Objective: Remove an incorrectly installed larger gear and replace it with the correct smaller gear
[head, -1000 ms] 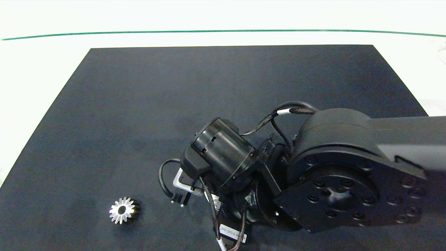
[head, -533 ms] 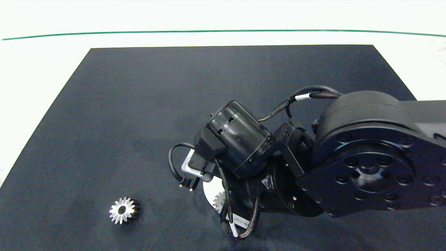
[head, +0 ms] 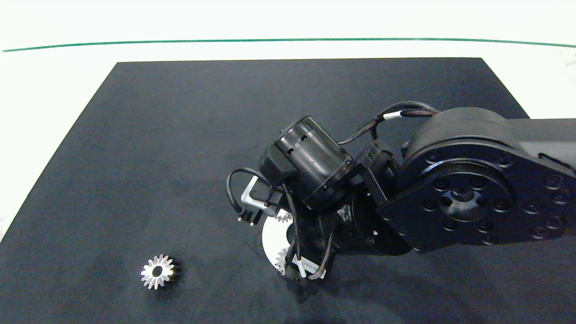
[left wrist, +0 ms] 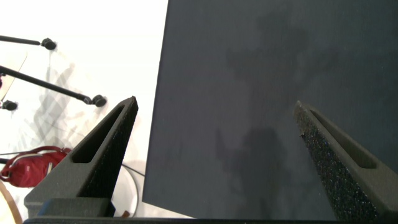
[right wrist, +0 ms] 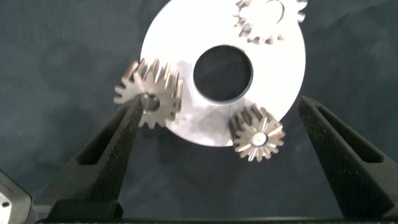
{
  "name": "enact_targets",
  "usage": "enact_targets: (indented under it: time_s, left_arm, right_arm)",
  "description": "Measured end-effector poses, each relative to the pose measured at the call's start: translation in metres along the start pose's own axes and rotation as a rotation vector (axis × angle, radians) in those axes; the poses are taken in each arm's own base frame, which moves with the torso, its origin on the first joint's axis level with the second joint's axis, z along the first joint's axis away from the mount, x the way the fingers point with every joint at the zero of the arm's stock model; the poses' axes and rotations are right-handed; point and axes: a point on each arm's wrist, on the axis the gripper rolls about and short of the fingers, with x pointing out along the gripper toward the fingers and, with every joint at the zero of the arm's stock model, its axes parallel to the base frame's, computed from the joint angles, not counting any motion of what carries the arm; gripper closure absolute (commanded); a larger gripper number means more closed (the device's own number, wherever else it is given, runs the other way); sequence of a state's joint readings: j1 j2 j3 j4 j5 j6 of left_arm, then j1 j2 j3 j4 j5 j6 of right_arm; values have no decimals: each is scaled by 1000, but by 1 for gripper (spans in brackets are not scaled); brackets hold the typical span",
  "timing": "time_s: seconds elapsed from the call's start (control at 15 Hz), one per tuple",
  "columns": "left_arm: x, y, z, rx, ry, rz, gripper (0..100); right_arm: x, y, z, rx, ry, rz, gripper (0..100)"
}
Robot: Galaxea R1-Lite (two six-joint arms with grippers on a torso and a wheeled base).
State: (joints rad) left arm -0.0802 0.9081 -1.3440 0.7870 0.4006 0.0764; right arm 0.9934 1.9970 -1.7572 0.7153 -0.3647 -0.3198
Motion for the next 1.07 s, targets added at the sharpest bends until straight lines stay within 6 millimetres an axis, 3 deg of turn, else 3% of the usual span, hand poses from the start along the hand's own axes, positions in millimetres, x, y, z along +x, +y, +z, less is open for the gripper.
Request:
enact_targets:
  time_s: [0.53,0.8,1.07]
  left_arm:
    - [0,0,0,8,2,-1,0]
    - [0,0,0,6,-3,0,0]
    - [-4,2,6,-20,-37,2,0]
  right_arm:
    - [5,2,3,-3,3,3,0]
    - [-20,-11,-8,37,-24,-16,0]
    - [-61,-32,-39,194,-34,-118,0]
